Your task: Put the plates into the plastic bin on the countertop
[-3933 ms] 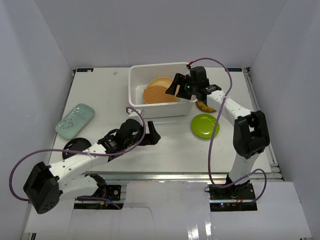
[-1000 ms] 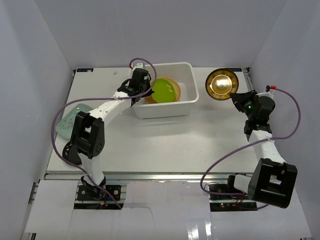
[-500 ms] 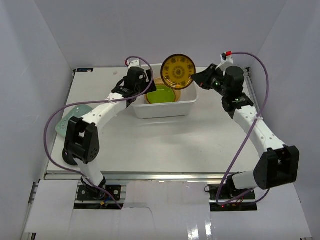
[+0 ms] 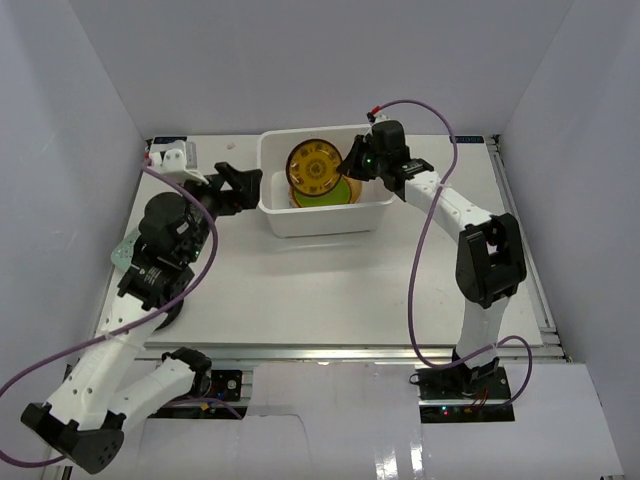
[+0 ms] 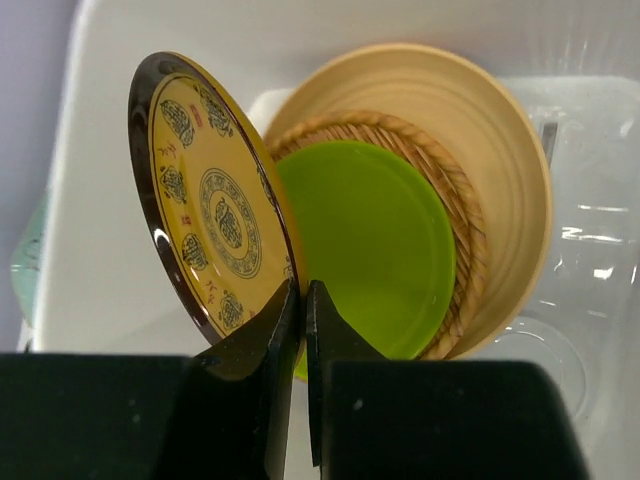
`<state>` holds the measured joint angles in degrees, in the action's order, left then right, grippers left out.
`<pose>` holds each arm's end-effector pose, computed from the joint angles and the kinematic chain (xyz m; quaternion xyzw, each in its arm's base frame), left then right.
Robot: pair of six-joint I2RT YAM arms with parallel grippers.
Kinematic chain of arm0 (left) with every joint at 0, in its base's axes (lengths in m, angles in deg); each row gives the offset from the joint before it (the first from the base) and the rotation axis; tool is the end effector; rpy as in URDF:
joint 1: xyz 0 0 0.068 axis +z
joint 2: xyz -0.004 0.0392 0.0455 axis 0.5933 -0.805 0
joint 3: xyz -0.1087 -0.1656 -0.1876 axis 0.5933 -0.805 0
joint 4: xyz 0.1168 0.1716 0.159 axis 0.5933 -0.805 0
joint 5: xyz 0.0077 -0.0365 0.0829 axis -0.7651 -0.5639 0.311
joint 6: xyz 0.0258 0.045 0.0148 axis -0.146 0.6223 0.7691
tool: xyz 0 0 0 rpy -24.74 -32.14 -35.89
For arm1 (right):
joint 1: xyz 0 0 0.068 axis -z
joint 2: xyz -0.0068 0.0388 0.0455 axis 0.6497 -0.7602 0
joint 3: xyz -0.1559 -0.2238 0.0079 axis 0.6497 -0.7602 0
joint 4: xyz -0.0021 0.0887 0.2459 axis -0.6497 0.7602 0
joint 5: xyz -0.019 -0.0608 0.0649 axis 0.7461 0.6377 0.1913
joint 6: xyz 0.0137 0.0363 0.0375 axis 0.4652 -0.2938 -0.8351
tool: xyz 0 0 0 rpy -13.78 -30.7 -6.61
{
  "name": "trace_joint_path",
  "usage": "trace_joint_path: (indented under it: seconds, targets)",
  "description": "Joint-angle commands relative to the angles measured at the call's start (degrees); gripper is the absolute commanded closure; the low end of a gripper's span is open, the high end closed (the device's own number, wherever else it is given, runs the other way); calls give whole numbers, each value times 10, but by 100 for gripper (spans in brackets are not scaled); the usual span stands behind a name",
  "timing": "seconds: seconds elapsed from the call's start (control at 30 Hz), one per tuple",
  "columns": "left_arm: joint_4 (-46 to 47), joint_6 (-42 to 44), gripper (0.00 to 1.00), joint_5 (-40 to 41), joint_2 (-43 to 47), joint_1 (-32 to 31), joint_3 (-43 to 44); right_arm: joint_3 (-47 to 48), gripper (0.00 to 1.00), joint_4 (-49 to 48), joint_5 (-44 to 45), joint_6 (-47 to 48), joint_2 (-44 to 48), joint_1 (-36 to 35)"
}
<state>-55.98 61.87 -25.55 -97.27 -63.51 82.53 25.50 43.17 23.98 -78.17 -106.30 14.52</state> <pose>0.1776 -0.0837 0.4276 -0.0433 0.6987 -0.2470 0.6701 0.4060 0.2033 0.3060 -0.0054 0.8326 0.3098 0.4592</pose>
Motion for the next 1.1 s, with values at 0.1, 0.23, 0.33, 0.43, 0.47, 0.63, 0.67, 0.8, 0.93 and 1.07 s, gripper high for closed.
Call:
trace_joint_path:
  seconds: [0.1, 0.23, 0.33, 0.43, 0.47, 0.63, 0.67, 0.8, 0.93, 1.07]
  targets:
    - [-126, 3, 2, 111, 44, 1, -101, 45, 74, 18, 38, 4, -30, -12]
    - [-169, -37, 2, 166, 54, 1, -140, 53, 48, 24, 54, 14, -20, -14]
    - [-178, -73, 2, 183, 64, 1, -150, 48, 26, 26, 59, 25, 8, -16]
    - [-167, -101, 2, 209, 59, 4, -159, 12, 21, -1, 53, 36, 57, -17]
    - [-164, -109, 2, 211, 55, 10, -163, -1, 21, -10, 47, 38, 71, -17]
    - [-125, -161, 2, 179, -3, 80, -182, -123, 26, -100, -6, 34, 180, -36]
    - [-119, -166, 2, 173, -15, 114, -181, -140, 26, -110, -11, 32, 192, -41]
    - [-101, -169, 2, 113, -72, 238, -169, -219, 29, -142, -46, 33, 250, -89]
    - [-113, -153, 2, 79, -94, 345, -156, -267, 30, -165, -61, 39, 280, -137]
    - [-109, -141, 2, 86, -87, 425, -178, -286, 30, -180, -62, 41, 271, -201]
